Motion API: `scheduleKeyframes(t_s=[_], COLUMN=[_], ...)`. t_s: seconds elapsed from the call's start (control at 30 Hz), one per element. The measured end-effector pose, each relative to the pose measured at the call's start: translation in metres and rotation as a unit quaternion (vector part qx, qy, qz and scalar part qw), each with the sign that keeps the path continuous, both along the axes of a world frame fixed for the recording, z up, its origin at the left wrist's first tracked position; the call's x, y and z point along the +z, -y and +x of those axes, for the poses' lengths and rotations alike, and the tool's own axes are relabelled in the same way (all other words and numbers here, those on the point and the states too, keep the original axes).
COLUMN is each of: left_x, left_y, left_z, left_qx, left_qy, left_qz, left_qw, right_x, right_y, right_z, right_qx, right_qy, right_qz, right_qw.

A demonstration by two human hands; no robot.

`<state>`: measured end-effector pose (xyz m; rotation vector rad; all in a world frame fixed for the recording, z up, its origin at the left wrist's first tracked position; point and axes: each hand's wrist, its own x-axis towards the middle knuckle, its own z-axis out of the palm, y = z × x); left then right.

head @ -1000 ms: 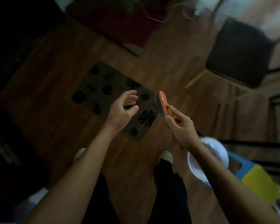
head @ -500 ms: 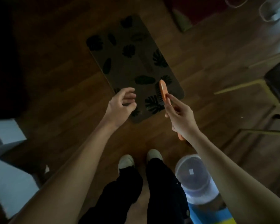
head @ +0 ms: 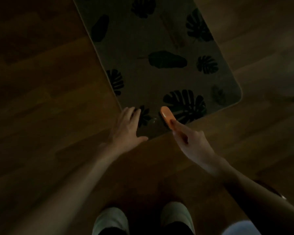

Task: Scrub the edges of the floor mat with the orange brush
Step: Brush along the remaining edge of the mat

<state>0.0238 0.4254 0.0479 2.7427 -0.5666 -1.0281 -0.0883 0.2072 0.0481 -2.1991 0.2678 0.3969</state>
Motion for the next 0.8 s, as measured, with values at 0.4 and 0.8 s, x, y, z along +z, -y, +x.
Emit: scheduleKeyframes(t_s=[0.4,0.8], left_x=[-0.079,-0.072], left_y=[-0.015,-0.01], left_z=[-0.001,-0.006], left_qx=[-0.097,-0.035], left_qy=[0.088,0.075], left_qz=[0.066,0.111], left_qw=[0.989,0.99], right_x=[-0.083,-0.074], right_y=[-0.036,-0.043], right_z=[-0.042,0.028], right_qx=[0.169,0.052], right_qy=[0.066,0.083], right_qz=[-0.141,-0.166], right_qw=[0.973,0.981])
